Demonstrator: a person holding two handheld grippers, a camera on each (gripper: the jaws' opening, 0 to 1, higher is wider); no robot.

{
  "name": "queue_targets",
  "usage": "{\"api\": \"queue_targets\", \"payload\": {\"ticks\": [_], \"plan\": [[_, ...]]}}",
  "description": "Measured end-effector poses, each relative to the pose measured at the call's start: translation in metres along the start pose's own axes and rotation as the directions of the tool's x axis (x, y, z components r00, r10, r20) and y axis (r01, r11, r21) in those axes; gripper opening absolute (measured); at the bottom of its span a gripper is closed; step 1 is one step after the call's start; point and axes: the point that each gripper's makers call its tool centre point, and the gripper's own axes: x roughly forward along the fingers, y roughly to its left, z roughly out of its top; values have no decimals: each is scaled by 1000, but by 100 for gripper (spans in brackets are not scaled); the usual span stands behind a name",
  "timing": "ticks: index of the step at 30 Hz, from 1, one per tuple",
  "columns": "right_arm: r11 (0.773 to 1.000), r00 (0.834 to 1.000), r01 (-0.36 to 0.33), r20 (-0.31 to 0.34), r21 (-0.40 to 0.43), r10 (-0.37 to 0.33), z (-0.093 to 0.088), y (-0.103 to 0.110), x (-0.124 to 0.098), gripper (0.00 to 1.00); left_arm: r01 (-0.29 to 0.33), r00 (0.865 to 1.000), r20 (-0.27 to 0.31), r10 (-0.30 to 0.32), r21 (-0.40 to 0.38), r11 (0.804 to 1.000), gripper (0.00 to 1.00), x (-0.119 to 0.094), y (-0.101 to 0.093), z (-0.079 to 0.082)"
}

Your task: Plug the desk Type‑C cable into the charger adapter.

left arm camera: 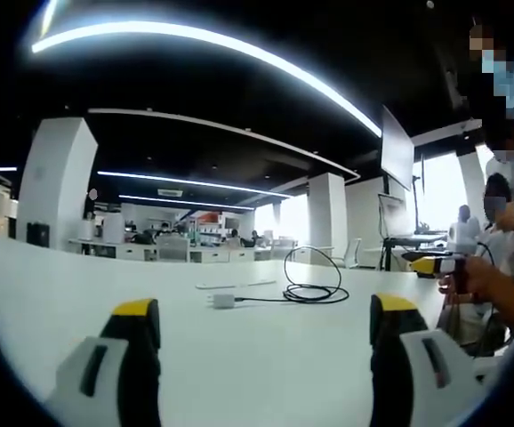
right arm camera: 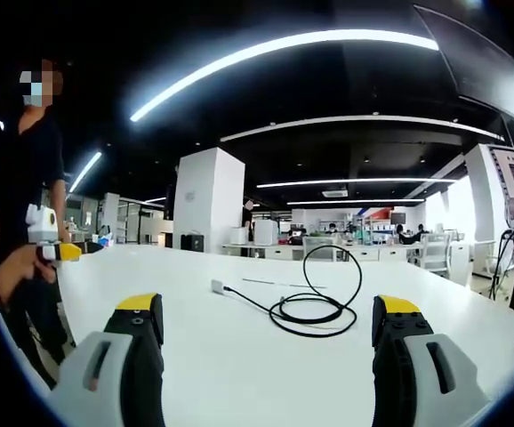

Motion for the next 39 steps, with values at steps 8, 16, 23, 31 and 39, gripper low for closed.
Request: {"api": "queue_targets", "payload": {"ticks": [8, 16, 23, 31, 39], "plan": [[1000, 1000, -1, -5, -1, 1, -2, 1, 0, 100, 0, 1000, -1, 0, 1, 1000, 100, 0, 0, -1], [1000, 1000, 0, -4, 2, 0, -1, 0, 0, 100, -5, 1000, -1, 5, -2, 1000, 100, -1, 1, -1], [1000, 1000, -2, -1, 1, 2, 0, 2, 1, 100, -2, 1000, 0, 2, -3, 1000, 100, 0, 0, -1], [1000, 1000, -2, 0, 1, 2, 1, 1, 1, 100, 4, 1000, 1, -4, -7, 1000, 100, 2, -2, -1], [1000, 1000, -5, -2, -1, 5, 0, 2, 1, 100, 7, 1000, -1, -7, -6, 1000, 100, 2, -3, -1]]}}
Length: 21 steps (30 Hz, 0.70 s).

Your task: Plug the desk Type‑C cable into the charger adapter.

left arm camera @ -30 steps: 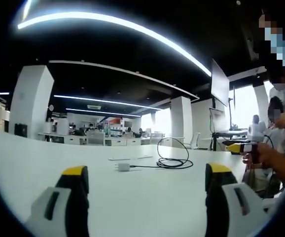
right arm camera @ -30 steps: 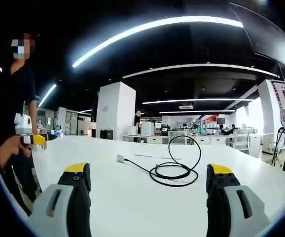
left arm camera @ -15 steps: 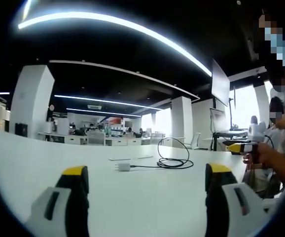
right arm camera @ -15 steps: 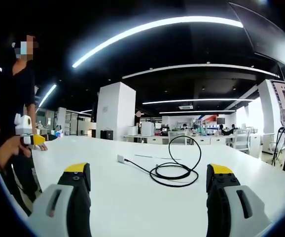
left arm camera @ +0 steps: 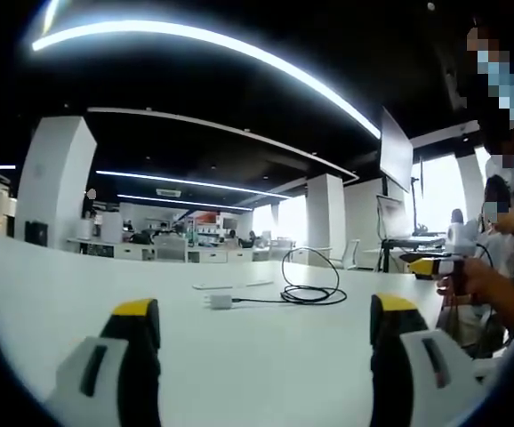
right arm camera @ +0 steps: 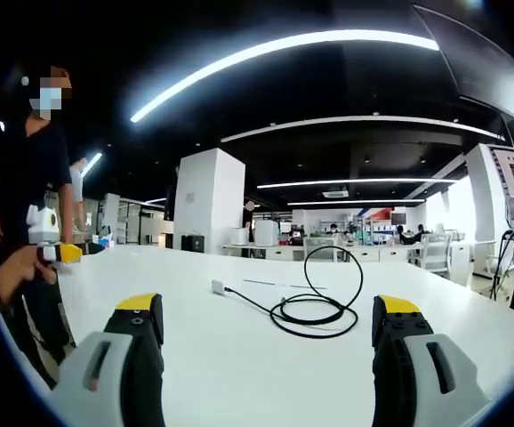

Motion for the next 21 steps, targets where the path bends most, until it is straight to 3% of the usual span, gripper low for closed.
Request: {"api": "queue_targets", "payload": {"ticks": [21], "plan": [[1000, 1000, 17, 2, 7, -17, -2, -5, -4, 100, -8, 1000, 1, 8, -2, 1000, 100, -2, 2, -1]]}}
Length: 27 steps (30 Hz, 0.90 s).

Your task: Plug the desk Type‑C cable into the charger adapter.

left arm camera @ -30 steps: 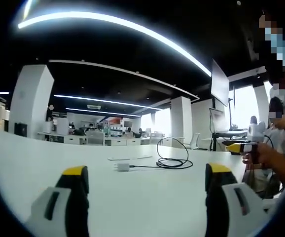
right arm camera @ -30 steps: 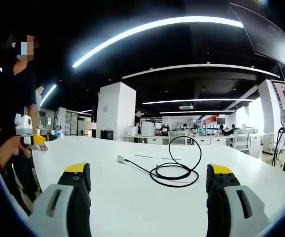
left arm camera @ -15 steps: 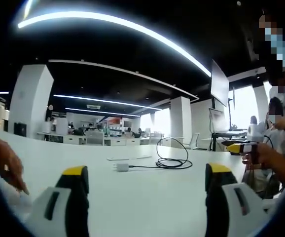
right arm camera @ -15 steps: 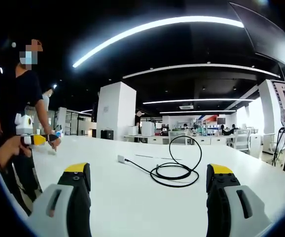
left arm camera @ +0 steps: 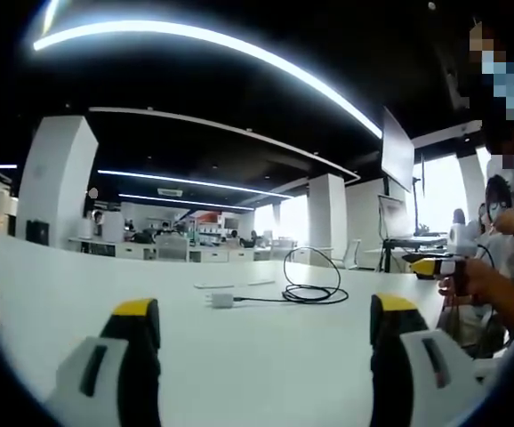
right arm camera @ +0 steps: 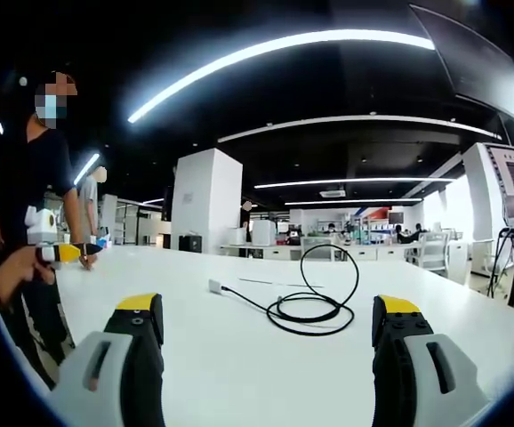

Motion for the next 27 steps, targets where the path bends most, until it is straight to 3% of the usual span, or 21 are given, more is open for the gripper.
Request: {"api": "queue_targets", "payload": {"ticks": [27], "plan": [[1000, 1000, 4, 4, 3, -4, -1, -1, -2, 100, -15, 1000, 4, 15, 1, 1000, 100, -4, 5, 0]]}}
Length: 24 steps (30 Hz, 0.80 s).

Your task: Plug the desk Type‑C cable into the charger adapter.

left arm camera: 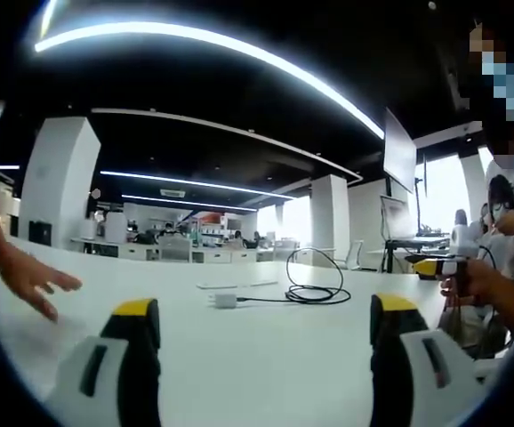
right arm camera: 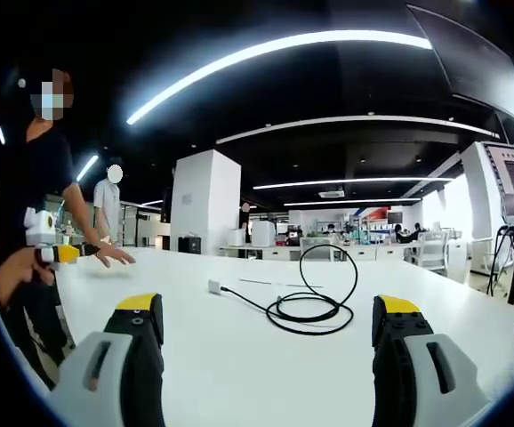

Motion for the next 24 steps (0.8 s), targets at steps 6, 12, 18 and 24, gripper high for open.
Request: {"api": "queue_targets", "payload": {"ticks": [6, 12, 18, 24], "plan": [[1000, 1000, 1, -2, 0, -1, -1, 0, -1, 100, 1, 1000, -5, -1, -1, 1000, 100, 0, 0, -1], [1000, 1000, 0, 0, 0, 0, 1, 0, -1, 100, 6, 1000, -4, -6, -2, 1000, 100, 2, -2, -1], [1000, 1000, -2, 2, -2, 2, 2, 0, 0, 100, 11, 1000, -4, -11, -1, 1000, 100, 4, -5, 0], [1000, 1000, -3, 2, -2, 3, 2, 0, 0, 100, 15, 1000, -5, -15, -3, 1000, 100, 5, -6, 0]]}}
